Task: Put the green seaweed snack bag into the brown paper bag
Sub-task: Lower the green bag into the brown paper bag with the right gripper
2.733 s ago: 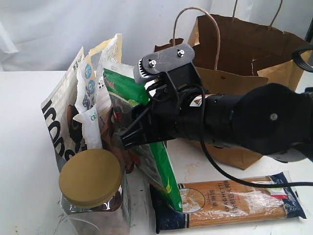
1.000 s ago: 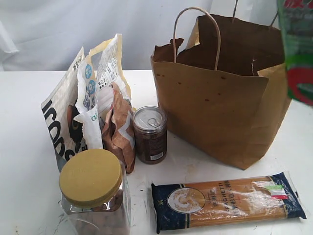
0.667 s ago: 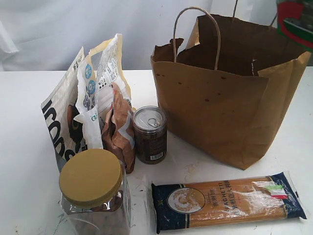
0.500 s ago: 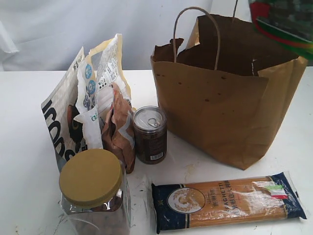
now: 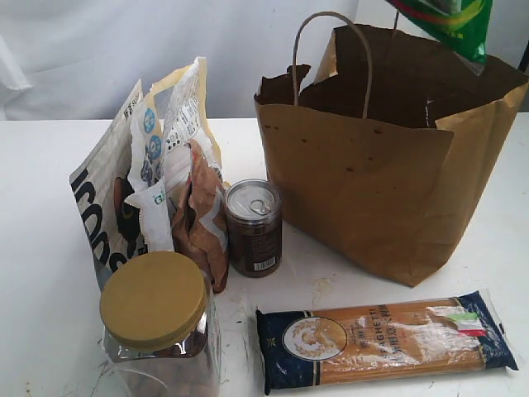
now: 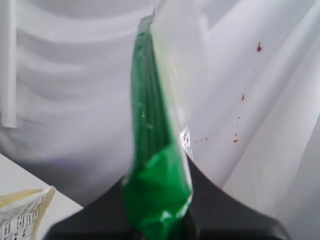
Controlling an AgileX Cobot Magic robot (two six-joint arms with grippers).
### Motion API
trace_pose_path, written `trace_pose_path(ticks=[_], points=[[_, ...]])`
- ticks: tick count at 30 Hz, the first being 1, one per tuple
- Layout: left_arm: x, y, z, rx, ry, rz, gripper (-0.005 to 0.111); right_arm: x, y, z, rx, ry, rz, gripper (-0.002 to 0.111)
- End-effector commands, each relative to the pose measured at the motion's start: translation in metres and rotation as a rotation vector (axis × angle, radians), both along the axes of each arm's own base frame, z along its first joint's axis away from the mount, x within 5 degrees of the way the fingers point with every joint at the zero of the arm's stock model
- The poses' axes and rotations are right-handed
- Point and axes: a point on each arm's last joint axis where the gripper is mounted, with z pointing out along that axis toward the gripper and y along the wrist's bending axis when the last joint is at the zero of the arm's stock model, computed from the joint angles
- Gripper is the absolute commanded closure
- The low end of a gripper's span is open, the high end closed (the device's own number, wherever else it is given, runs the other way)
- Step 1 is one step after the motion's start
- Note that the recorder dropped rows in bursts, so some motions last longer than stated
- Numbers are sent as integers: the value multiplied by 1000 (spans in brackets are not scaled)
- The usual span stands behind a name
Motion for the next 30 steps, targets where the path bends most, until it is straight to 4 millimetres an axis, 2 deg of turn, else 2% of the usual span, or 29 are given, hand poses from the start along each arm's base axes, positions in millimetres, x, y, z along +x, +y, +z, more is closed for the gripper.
trace_pose_path(ticks=[1,6,11,17,24,30], points=[[0,0,-1,1,-9,-5,107,18,4,-5,22,-26,12,108],[0,0,-1,1,-9,-5,107,37,13,-22,-3,14,21,108],[0,0,-1,1,-9,-5,107,44,17,-30,26,57,23,108],[0,0,-1,1,-9,-5,107,45,18,-36,23,59,29,108],[0,0,-1,1,-9,-5,107,46,19,-66,8,135,32,108],[0,0,-1,1,-9,-5,107,45,18,-68,23,169,19,108]])
